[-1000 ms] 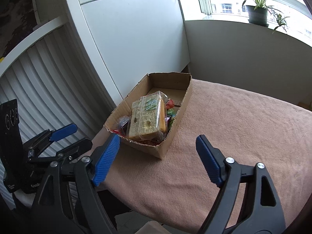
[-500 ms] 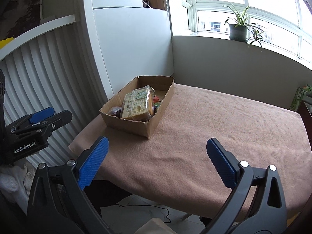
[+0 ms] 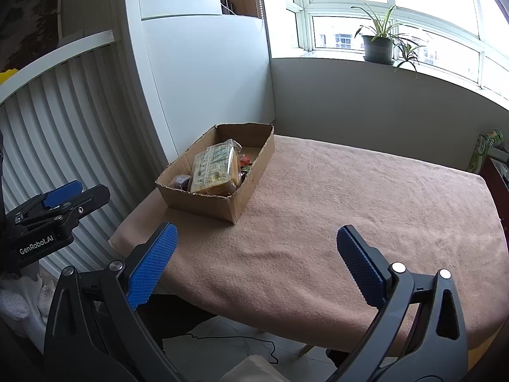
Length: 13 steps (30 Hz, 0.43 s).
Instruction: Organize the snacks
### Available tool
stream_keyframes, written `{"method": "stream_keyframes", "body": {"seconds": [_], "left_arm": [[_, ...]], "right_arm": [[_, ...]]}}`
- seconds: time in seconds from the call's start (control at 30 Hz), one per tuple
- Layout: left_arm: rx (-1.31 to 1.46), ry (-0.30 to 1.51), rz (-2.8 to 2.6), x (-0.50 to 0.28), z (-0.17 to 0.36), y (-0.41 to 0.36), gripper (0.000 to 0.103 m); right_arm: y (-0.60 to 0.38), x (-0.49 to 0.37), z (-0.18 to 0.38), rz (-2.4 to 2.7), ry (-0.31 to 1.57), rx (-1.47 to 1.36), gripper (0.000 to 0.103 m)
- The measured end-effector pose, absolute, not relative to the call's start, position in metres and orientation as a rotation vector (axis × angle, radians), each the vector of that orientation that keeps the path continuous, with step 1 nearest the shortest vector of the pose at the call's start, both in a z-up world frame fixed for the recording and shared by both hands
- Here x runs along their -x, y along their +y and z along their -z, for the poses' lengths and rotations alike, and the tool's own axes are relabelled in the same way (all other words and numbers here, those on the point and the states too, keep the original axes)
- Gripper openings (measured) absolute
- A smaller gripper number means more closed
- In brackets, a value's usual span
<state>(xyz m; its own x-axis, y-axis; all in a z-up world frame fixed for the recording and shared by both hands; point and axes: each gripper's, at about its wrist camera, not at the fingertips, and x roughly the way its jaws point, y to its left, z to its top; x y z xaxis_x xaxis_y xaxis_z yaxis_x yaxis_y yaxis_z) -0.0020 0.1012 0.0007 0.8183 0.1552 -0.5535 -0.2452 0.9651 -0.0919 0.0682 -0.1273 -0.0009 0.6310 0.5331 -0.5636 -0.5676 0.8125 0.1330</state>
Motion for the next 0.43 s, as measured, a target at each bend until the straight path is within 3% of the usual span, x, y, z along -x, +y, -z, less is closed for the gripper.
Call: {"method": "stream_keyframes", "body": {"seconds": [0.43], "left_arm": [[0.157,0.569,-0.223,0.0018,0.003,0.1007,0.08]], "right_arm": [[-0.1297,-0.0694,0.0079,-0.605,0.632,0.072,0.102]]}}
